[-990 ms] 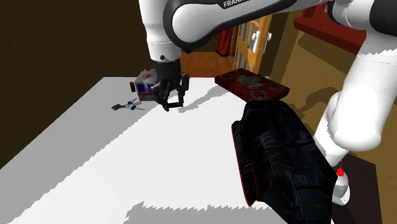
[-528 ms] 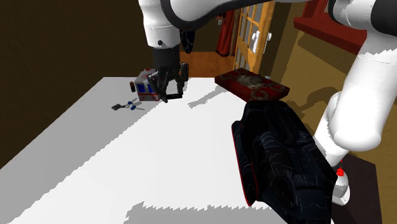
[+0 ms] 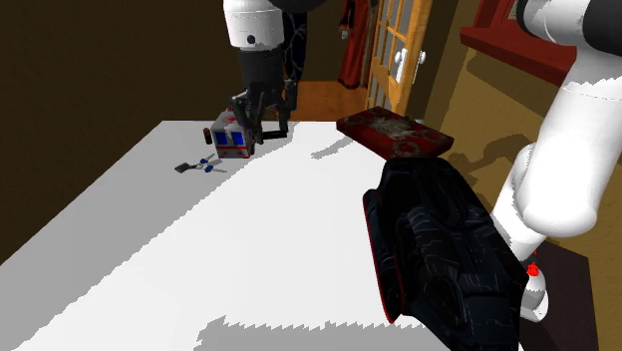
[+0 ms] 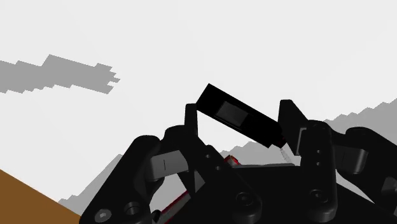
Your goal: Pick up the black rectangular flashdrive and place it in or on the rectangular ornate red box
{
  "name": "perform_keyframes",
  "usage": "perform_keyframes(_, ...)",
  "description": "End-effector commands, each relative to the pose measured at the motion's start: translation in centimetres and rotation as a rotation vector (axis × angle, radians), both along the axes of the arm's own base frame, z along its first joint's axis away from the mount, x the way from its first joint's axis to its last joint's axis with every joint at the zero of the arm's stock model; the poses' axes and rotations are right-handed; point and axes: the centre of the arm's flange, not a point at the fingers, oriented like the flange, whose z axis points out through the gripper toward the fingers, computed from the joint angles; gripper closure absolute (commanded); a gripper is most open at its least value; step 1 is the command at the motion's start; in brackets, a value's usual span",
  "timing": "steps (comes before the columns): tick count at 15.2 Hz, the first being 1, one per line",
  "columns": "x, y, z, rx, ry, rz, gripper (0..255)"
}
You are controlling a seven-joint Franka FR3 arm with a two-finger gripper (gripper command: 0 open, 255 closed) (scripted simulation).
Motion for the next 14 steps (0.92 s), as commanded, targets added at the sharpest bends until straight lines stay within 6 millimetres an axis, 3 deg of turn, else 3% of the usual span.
perform_keyframes(1,-0.8,-1.7,0.5,0.0,0.0,0.0,255)
perform_keyframes(14,-7.2,-17.7,0.7,0.0,0.0,0.0,255)
